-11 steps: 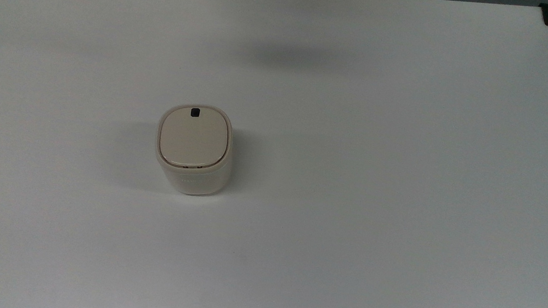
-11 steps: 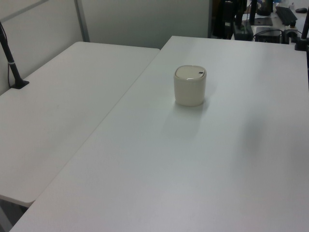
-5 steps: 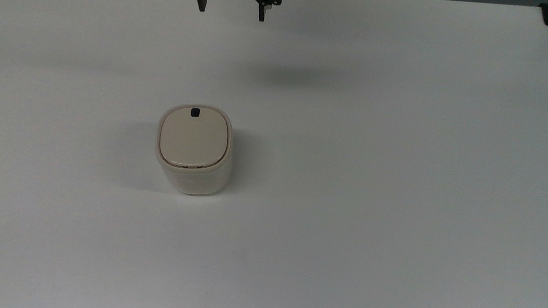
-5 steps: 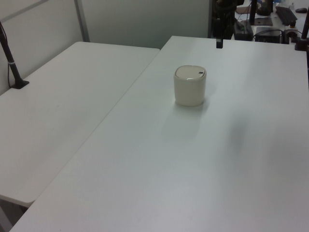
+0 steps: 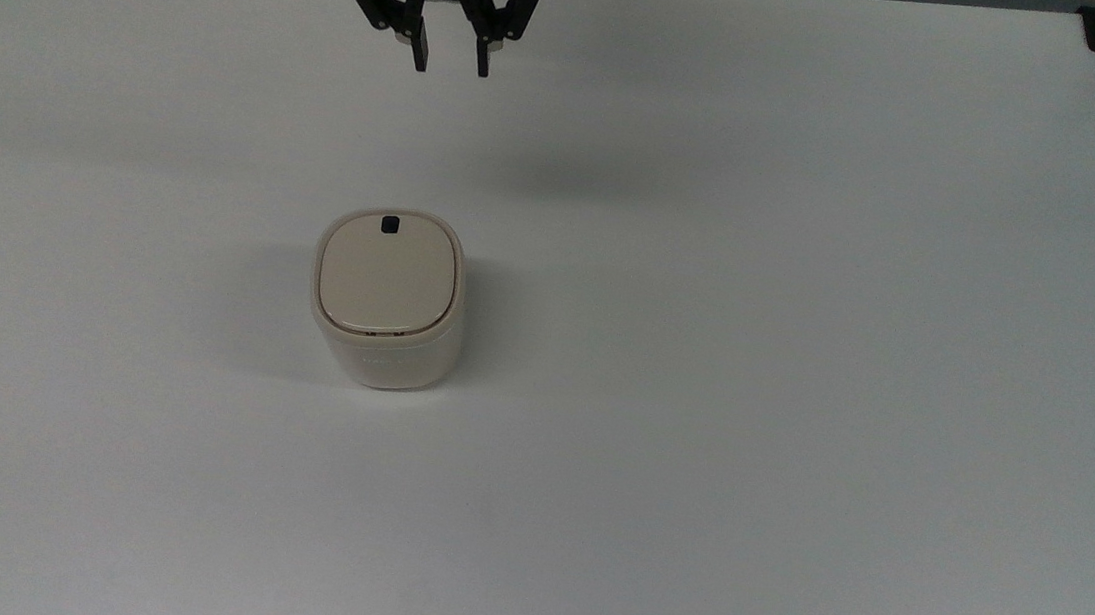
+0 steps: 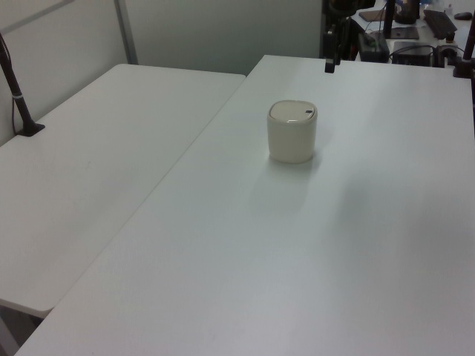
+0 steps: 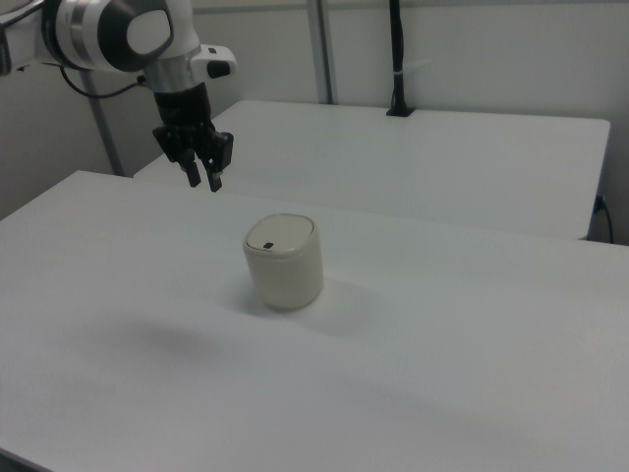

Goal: Open the trash bin
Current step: 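Move the open gripper down over the cream trash bin's lid tab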

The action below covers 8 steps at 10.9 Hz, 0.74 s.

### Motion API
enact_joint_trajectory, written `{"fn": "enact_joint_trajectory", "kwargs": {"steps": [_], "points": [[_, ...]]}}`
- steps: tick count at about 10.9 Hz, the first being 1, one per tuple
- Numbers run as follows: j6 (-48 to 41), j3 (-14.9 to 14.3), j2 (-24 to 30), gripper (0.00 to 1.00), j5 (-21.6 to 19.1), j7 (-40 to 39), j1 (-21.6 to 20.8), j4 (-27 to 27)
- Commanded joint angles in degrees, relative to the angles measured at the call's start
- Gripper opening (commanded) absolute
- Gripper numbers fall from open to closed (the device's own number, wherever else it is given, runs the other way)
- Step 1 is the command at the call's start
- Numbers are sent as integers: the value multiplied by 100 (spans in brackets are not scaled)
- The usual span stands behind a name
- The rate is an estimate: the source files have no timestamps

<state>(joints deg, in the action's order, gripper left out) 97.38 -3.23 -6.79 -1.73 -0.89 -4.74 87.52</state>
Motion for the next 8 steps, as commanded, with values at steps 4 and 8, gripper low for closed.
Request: {"fn": "enact_joint_trajectory", "kwargs": {"steps": [4,8], "points": [[1133,-81,-541,0,-3,-315,78,-33],[1222,-81,-1008,0,14,-605,140,-7]]}}
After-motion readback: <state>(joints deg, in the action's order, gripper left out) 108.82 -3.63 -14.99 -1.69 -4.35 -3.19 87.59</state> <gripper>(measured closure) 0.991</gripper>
